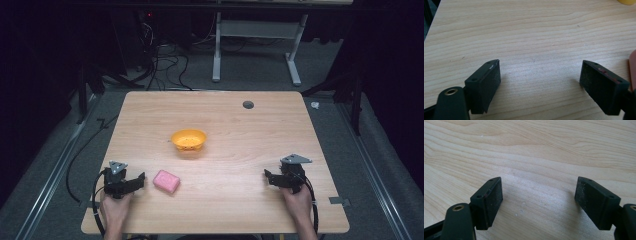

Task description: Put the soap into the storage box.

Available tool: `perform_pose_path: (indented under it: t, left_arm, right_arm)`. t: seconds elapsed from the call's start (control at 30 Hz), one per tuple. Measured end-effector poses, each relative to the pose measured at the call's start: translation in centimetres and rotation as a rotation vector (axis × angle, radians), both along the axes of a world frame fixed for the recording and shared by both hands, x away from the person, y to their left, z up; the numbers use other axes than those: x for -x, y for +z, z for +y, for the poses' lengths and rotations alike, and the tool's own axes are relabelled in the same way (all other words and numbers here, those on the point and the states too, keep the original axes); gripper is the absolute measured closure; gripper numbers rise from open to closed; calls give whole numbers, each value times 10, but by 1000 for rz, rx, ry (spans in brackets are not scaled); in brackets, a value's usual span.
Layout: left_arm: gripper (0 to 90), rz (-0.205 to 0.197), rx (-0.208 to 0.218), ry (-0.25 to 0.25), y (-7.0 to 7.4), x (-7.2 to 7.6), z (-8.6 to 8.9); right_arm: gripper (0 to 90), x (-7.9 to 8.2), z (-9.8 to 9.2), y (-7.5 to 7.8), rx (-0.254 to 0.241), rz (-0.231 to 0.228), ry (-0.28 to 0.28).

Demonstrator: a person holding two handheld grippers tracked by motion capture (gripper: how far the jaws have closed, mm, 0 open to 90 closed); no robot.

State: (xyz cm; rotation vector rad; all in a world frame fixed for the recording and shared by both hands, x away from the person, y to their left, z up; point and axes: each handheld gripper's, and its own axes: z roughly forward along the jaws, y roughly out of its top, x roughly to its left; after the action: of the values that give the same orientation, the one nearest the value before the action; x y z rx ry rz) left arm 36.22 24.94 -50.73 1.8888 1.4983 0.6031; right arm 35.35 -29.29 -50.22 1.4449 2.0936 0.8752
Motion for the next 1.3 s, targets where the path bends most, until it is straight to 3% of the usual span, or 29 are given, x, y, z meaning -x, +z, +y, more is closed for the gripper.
perform_pose_path:
  t: [0.5,0.73,1.3]
  left_arm:
    - [153,-77,69,-44,26,18,-3]
    - [149,-101,72,-74,34,25,-12]
    - [145,-117,65,-169,44,34,-38]
  right_arm:
    - [229,0,0,0,-4,0,-1]
    - [229,0,0,0,-4,0,-1]
    - [229,0,-1,0,-4,0,0]
